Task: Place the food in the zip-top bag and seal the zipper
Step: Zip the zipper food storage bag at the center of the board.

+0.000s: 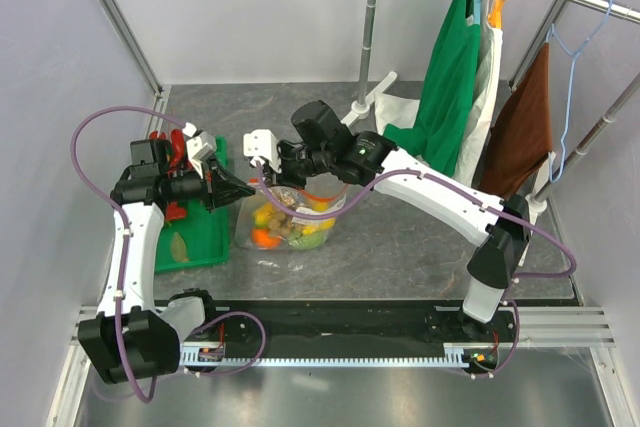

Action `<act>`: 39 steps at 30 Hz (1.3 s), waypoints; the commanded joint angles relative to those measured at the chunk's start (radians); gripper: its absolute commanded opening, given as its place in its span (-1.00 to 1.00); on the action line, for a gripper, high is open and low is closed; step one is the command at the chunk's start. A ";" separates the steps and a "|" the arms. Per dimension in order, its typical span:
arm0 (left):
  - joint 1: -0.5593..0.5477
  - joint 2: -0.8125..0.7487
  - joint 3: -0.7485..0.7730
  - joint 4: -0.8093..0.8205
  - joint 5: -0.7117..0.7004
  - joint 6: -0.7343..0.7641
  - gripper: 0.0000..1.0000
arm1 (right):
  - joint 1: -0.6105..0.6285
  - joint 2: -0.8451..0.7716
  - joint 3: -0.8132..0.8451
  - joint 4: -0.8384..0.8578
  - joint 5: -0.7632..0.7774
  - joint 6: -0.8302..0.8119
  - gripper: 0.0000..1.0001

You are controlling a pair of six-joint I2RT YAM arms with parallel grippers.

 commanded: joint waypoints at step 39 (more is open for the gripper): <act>0.083 -0.005 0.028 0.145 0.015 -0.121 -0.96 | -0.330 -0.344 -0.343 -0.378 0.062 -0.178 -1.00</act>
